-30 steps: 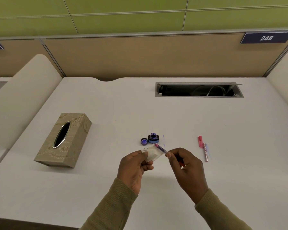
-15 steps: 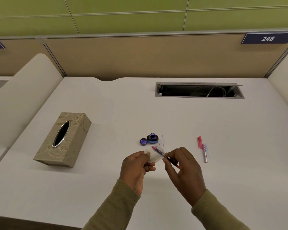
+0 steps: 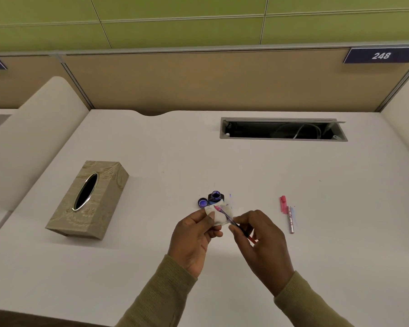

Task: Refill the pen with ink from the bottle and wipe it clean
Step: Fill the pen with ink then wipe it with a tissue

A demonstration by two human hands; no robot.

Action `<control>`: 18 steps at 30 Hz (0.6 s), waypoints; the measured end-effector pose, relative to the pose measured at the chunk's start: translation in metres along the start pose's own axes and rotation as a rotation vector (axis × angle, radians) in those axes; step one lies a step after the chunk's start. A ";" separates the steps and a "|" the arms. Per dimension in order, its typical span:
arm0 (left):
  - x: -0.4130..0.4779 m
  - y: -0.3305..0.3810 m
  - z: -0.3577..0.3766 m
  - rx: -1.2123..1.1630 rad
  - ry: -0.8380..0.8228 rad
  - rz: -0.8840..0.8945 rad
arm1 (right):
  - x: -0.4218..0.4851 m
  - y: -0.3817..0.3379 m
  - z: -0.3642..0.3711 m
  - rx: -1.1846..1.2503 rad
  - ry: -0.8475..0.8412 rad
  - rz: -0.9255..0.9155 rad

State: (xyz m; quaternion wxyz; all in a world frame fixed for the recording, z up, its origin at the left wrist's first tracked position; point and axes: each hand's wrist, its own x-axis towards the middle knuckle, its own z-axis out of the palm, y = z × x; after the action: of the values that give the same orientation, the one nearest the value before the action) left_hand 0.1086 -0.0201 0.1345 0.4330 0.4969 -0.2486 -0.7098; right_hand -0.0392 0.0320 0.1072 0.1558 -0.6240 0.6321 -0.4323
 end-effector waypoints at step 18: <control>0.010 0.000 -0.006 0.100 -0.082 0.095 | 0.009 -0.005 -0.011 0.282 -0.194 0.227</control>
State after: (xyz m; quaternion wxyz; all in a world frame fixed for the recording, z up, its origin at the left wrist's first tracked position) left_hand 0.1127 -0.0280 0.1275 0.4302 0.4760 -0.3244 -0.6951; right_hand -0.0457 0.0282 0.1209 0.3494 -0.5594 0.6137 -0.4340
